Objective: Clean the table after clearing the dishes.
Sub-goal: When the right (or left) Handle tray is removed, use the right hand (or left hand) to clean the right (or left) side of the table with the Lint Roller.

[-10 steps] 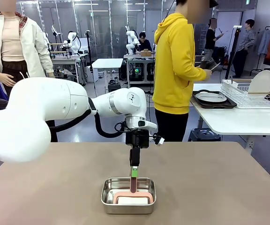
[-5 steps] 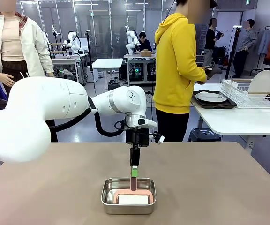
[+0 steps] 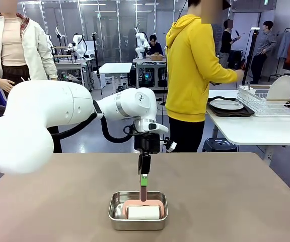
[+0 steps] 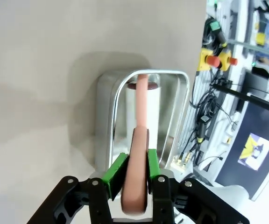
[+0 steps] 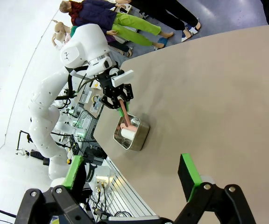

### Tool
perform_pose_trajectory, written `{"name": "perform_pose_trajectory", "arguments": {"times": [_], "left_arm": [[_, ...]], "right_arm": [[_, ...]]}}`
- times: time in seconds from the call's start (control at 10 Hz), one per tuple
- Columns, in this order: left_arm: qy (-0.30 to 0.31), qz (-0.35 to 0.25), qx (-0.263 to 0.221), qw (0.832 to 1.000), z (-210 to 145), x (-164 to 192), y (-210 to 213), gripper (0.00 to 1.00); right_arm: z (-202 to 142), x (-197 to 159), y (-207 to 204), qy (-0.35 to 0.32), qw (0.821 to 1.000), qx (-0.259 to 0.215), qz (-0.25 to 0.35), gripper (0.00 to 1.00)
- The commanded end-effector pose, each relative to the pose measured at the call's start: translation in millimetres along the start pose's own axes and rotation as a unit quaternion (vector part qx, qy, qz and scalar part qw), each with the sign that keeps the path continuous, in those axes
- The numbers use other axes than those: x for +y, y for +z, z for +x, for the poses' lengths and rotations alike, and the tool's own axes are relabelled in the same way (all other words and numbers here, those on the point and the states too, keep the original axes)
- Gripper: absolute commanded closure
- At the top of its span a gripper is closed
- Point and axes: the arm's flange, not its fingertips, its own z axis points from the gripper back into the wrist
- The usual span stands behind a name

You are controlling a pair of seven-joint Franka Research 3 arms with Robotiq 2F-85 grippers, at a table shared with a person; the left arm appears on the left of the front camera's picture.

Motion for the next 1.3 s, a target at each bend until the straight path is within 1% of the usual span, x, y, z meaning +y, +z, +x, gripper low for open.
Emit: {"name": "perform_pose_trajectory", "arguments": {"times": [0.0, 0.1, 0.2, 0.3, 0.4, 0.5, 0.7, 0.9, 1.0, 1.1, 1.2], "left_arm": [[0.055, 0.001, -0.021, 0.998, -23.1, -36.5, 28.0, 0.9], [0.081, -0.005, -0.048, 0.995, -51.1, -56.4, 36.3, 0.9], [0.089, 0.002, -0.076, 0.993, -78.1, -72.2, 46.3, 0.9], [0.109, 0.016, -0.122, 0.986, -113.3, -78.2, 56.1, 0.9], [0.146, 0.012, -0.181, 0.972, -156.4, -76.9, 60.3, 0.9], [0.182, 0.008, -0.249, 0.951, -207.0, -75.3, 59.9, 0.9], [0.231, 0.006, -0.34, 0.912, -278.7, -74.0, 48.5, 0.9], [0.348, 0.022, -0.401, 0.847, -344.8, -61.4, 22.3, 0.9], [0.373, 0.014, -0.423, 0.826, -359.9, -54.6, 10.4, 0.9], [0.392, 0.013, -0.442, 0.807, -365.0, -53.8, 4.7, 0.9], [0.404, 0.042, -0.456, 0.792, -363.5, -56.9, 7.5, 0.9]], "right_arm": [[-0.8, 1.2, 0.3, 0.008, 1.0, 0.004, 0.0, 0.0], [-0.8, 1.2, 0.3, 0.008, 1.0, 0.004, 0.0, 0.0], [-0.8, 1.2, 0.3, 0.008, 1.0, 0.004, 0.0, 0.0], [-0.8, 1.2, 0.3, 0.008, 1.0, 0.004, 0.0, 0.0], [-0.8, 1.2, 0.3, 0.008, 1.0, 0.004, 0.0, 0.0], [-0.8, 1.2, 0.3, 0.008, 1.0, 0.004, 0.0, 0.0], [-0.8, 1.2, 0.3, 0.008, 1.0, 0.004, 0.0, 0.0], [-0.8, 1.2, 0.3, 0.008, 1.0, 0.004, 0.0, 0.0], [-0.8, 1.2, 0.3, 0.008, 1.0, 0.004, 0.0, 0.0], [-0.8, 1.2, 0.3, 0.008, 1.0, 0.004, 0.0, 0.0], [-0.8, 1.2, 0.3, 0.008, 1.0, 0.004, 0.0, 0.0]]}}
